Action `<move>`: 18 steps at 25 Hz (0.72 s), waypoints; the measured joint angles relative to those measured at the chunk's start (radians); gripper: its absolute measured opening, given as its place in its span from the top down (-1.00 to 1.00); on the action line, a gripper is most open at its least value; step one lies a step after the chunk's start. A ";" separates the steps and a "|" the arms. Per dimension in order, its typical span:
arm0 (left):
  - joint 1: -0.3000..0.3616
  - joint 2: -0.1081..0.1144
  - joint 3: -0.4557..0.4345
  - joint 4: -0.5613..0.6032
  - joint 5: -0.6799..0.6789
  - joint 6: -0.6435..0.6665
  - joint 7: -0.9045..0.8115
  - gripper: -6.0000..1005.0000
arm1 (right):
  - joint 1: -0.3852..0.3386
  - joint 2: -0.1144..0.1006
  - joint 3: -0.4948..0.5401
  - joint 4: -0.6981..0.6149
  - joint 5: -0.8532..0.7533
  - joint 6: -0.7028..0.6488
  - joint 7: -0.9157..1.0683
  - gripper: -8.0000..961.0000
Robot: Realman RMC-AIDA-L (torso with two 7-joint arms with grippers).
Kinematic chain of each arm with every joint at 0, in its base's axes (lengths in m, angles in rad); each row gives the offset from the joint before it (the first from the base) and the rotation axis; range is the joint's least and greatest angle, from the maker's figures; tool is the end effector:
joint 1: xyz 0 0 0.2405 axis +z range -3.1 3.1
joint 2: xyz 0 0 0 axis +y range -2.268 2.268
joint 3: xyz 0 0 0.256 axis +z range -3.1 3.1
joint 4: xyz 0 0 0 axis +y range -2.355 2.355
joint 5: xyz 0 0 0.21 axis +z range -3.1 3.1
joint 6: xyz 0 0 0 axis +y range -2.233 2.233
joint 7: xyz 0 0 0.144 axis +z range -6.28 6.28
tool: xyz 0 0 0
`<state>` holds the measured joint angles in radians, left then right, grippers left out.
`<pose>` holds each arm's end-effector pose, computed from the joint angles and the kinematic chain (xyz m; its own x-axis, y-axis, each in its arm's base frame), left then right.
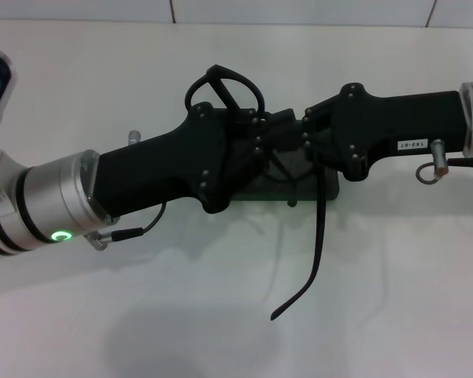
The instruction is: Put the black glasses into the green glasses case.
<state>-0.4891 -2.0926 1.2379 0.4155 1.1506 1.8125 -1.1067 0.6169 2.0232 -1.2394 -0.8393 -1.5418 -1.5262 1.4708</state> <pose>-0.1916 0.2809 -0.0254 0.4392 0.1641 0.8833 0.2059 -0.9754 0.0788 0.1454 0.3504 -0.0076 0.8335 -0.0834 -0.5462 -0.1110 -0.9937 -0.0177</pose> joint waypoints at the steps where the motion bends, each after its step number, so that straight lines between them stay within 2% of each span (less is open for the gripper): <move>1: 0.001 0.000 0.000 -0.001 0.000 -0.003 0.000 0.85 | 0.000 0.000 0.000 0.000 0.000 -0.001 0.000 0.91; 18: 0.004 -0.003 0.000 -0.021 -0.003 -0.024 0.017 0.85 | -0.001 0.000 0.004 0.011 0.022 0.001 -0.015 0.90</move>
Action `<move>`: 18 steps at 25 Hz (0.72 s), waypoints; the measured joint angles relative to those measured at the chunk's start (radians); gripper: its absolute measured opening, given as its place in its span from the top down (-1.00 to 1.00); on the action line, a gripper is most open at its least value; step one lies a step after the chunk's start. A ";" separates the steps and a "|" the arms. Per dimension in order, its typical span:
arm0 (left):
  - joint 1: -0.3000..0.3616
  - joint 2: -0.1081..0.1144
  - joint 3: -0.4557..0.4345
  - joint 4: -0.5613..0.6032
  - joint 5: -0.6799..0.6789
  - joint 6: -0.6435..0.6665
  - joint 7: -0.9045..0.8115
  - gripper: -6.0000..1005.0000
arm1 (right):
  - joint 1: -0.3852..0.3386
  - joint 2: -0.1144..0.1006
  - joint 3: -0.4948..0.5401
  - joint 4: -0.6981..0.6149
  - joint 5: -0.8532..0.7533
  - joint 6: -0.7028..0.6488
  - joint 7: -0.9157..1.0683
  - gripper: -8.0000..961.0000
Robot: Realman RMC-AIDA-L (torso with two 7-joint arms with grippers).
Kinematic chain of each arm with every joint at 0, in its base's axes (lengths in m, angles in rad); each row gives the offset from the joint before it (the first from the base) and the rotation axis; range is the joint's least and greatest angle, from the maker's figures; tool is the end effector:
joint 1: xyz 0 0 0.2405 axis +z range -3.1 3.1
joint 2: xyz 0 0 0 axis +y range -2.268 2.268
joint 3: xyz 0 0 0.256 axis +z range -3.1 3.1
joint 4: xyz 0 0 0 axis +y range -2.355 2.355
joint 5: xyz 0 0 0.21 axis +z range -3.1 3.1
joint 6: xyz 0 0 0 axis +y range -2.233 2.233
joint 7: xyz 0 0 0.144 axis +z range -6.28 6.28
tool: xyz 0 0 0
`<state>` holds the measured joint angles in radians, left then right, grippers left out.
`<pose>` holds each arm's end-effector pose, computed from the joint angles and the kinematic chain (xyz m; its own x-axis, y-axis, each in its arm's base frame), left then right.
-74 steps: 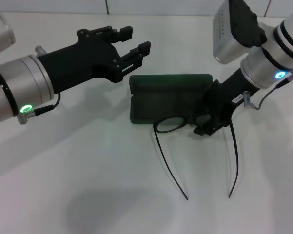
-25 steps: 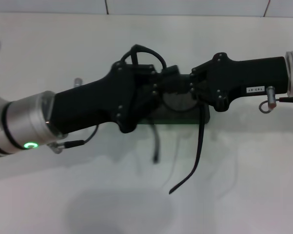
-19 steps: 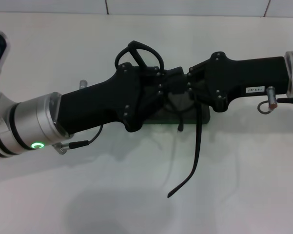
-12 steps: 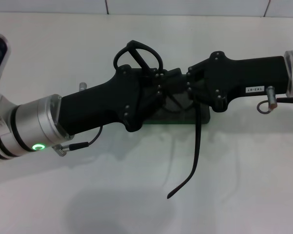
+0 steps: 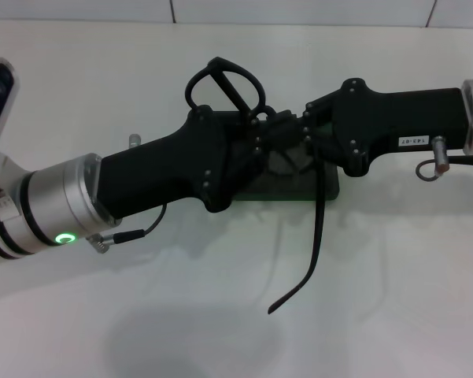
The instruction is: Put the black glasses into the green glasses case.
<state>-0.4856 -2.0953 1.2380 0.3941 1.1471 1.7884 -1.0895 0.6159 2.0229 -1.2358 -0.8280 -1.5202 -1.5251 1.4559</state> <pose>-0.1961 0.2813 -0.0296 0.4433 0.1691 0.8803 0.2381 -0.9690 0.0662 0.1455 0.3511 -0.0064 0.8213 -0.0796 -0.5650 -0.1134 -0.9932 -0.0249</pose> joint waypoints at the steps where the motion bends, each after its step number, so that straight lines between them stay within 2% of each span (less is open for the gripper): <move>1: 0.000 0.000 0.000 0.000 0.001 0.008 0.003 0.85 | 0.000 -0.001 0.003 0.009 0.007 0.003 -0.007 0.90; 7: 0.025 0.004 0.001 0.005 0.002 0.066 0.023 0.84 | 0.002 -0.007 0.091 0.047 0.018 -0.011 -0.037 0.90; 13: 0.051 0.010 0.001 0.007 0.013 0.066 0.024 0.84 | -0.011 -0.007 0.249 0.009 0.068 -0.150 -0.041 0.89; 18: 0.032 0.008 0.002 0.024 0.134 0.077 0.020 0.84 | -0.013 -0.008 0.284 -0.011 0.179 -0.203 -0.068 0.89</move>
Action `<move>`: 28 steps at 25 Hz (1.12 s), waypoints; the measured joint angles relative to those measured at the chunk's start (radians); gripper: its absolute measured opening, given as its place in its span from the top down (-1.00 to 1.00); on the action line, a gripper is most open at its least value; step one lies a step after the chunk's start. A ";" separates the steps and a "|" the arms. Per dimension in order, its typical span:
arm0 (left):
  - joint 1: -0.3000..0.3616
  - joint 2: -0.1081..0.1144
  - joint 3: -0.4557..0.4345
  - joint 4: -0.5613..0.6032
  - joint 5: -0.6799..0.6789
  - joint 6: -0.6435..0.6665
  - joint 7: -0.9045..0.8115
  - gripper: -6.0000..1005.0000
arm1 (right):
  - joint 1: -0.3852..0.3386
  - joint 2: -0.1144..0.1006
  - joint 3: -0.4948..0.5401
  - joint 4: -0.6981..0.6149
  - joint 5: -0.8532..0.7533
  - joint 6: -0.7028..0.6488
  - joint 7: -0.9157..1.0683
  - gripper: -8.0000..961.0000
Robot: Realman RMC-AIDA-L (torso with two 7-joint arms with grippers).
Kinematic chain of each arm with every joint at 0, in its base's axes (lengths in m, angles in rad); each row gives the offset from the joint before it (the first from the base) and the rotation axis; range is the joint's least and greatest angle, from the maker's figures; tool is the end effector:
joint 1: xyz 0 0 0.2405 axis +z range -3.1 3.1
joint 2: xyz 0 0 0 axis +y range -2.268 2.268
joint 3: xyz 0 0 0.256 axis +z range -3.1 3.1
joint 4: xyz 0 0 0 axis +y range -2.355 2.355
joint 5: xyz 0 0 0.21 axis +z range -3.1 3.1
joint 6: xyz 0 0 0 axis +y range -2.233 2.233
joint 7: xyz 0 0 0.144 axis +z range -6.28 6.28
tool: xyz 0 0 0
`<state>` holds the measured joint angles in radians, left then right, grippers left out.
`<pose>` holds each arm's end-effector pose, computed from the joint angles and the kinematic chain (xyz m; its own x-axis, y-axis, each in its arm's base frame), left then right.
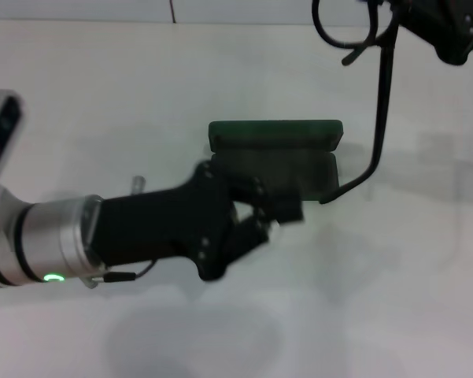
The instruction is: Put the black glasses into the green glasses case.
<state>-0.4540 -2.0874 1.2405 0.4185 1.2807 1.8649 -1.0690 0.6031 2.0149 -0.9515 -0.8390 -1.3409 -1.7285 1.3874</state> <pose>-0.2051 0.2577 -0.0331 0.5141 0.1831 0.8380 0.1456 -0.9814 0.1251 0.1388 0.3524 0.0697 0.5886 0.0873 -0.8037 -0.0759 -0.9838 -0.1624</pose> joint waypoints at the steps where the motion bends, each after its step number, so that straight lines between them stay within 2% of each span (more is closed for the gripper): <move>1: -0.010 -0.003 0.005 0.007 0.026 0.009 -0.001 0.84 | 0.013 0.004 -0.005 0.005 0.023 0.003 -0.022 0.89; 4: -0.034 -0.010 0.048 0.010 0.036 0.024 0.013 0.84 | 0.035 0.009 -0.020 0.034 0.033 0.015 -0.051 0.88; 7: -0.043 -0.012 0.097 0.006 -0.034 0.026 0.039 0.84 | 0.086 0.012 -0.073 0.122 0.057 0.057 -0.111 0.88; 13: -0.030 -0.013 0.104 0.002 -0.152 0.041 0.048 0.84 | 0.154 0.013 -0.234 0.266 0.114 0.171 -0.228 0.88; 20: -0.009 -0.013 0.105 -0.036 -0.311 0.050 -0.024 0.84 | 0.153 0.013 -0.335 0.269 0.114 0.215 -0.236 0.87; 28: -0.017 -0.007 0.095 -0.107 -0.367 0.033 -0.032 0.83 | 0.141 0.010 -0.382 0.269 0.105 0.237 -0.237 0.86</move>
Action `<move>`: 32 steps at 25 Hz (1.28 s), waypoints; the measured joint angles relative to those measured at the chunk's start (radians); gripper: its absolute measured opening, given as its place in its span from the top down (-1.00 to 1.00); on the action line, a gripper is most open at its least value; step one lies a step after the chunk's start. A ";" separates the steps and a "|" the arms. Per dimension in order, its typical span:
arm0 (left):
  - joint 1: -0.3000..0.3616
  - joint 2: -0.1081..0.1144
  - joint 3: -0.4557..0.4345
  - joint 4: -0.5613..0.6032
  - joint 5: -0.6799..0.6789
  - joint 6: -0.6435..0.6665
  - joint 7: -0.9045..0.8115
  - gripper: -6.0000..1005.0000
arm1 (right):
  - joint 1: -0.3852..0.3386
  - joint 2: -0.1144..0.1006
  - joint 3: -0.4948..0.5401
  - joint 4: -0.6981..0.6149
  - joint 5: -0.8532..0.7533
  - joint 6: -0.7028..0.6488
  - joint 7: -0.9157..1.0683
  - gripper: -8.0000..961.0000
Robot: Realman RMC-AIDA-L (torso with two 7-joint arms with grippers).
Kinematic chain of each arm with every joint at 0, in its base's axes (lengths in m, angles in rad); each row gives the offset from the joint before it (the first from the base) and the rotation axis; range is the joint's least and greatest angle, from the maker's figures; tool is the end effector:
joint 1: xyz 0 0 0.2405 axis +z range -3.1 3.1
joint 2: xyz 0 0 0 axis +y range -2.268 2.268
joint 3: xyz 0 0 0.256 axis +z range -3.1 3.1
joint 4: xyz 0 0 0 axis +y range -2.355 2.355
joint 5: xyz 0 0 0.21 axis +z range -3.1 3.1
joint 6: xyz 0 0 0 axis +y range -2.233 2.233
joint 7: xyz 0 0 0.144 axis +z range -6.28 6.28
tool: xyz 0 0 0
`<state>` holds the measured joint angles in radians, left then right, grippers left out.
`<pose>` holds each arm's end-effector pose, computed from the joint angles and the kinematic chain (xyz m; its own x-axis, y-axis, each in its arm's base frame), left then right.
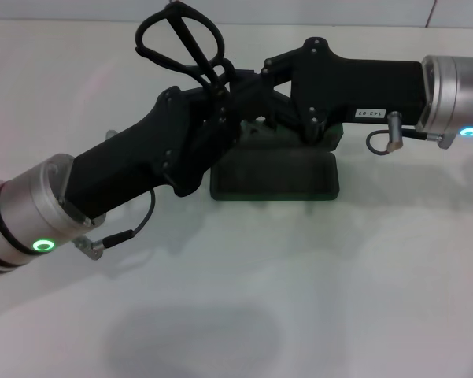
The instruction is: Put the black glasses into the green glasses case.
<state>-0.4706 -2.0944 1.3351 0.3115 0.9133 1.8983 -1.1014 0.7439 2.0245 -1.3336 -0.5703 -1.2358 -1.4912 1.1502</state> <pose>-0.1963 0.2694 -0.0173 0.2583 0.1931 0.9466 0.2627 -0.9569 0.1236 0.1189 0.3631 -0.0270 0.7108 0.0600 -0.7008 -0.0098 -0.9954 -0.0951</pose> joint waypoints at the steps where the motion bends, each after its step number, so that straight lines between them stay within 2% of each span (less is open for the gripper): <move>1: -0.001 0.000 0.000 -0.002 0.000 -0.003 0.000 0.83 | -0.001 0.000 -0.001 0.000 0.000 0.000 0.000 0.86; 15: 0.001 0.001 0.004 -0.003 0.005 -0.037 -0.011 0.83 | 0.000 -0.001 -0.037 -0.010 -0.002 -0.001 -0.001 0.85; 20: 0.017 0.002 0.007 -0.002 0.016 -0.024 -0.006 0.83 | -0.011 -0.003 -0.032 -0.017 -0.002 0.012 -0.001 0.85; 23: 0.041 0.011 0.006 0.004 0.045 0.006 0.000 0.83 | -0.024 -0.010 -0.032 -0.049 -0.021 0.066 0.003 0.85; 27: 0.061 0.025 0.005 0.006 0.069 0.045 0.018 0.83 | -0.060 -0.012 -0.030 -0.154 -0.140 0.156 0.051 0.84; 28: 0.082 0.037 0.003 0.007 0.081 0.069 0.031 0.83 | -0.075 -0.012 -0.032 -0.201 -0.192 0.178 0.076 0.84; 32: 0.116 0.046 -0.003 0.007 0.071 0.075 0.035 0.83 | -0.156 -0.001 -0.070 -0.442 -0.433 0.254 0.221 0.84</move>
<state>-0.3541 -2.0486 1.3322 0.3190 0.9845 1.9732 -1.0669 0.5884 2.0231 -1.4033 -1.0124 -1.6692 -1.2374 1.3709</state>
